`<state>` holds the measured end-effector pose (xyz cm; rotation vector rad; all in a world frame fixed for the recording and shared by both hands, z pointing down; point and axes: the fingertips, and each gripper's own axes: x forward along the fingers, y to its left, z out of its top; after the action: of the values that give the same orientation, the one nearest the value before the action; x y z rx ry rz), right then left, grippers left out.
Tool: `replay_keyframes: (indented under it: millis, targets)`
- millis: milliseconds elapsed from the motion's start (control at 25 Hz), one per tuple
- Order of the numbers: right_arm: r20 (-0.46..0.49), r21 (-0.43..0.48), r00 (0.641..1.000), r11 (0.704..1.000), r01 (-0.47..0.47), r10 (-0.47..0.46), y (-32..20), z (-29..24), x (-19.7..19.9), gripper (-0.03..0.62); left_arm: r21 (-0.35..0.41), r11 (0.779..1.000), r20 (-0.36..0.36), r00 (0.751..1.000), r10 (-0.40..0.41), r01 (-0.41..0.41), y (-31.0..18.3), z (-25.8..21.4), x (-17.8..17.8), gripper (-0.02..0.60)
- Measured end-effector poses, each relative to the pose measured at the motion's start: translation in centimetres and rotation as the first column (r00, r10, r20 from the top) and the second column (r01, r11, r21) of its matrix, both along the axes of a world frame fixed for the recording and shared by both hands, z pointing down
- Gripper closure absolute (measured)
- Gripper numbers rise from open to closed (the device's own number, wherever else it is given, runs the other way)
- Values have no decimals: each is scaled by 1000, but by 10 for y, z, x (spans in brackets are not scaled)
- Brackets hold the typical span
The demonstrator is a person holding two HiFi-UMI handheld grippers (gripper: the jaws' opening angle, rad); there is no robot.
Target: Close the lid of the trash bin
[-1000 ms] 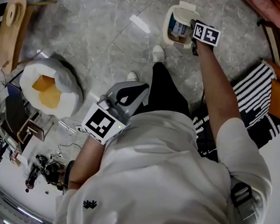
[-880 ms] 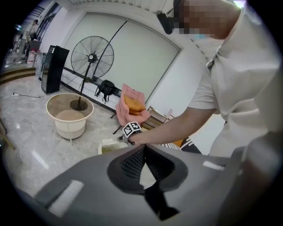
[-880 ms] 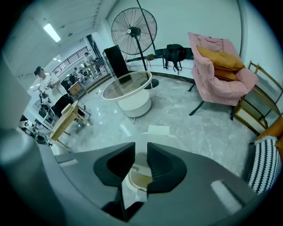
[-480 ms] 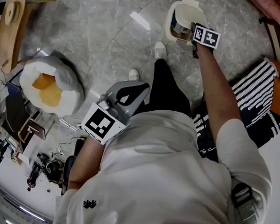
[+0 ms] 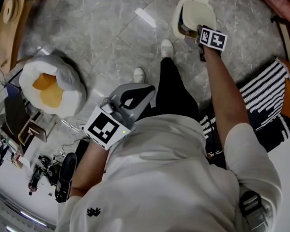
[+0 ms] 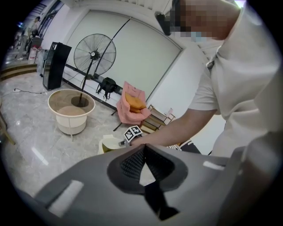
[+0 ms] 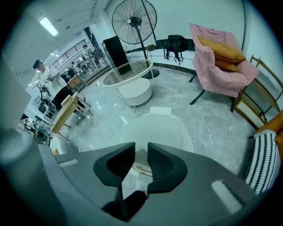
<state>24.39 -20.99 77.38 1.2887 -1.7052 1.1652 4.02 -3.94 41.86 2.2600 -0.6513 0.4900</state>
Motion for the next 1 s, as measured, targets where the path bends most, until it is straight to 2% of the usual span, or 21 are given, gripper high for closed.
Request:
replay_keyframes:
  millis: [240,1000]
  targets:
    - [-5,-30,999,999,44,-45,13,16,-3,517,-16,1000,-1,1000,-13,13,4,8,0,526]
    - [24,-121,995,988,99,-97,43,70,-4,517,-60,998,15,999,-31,32,7,34,12,526]
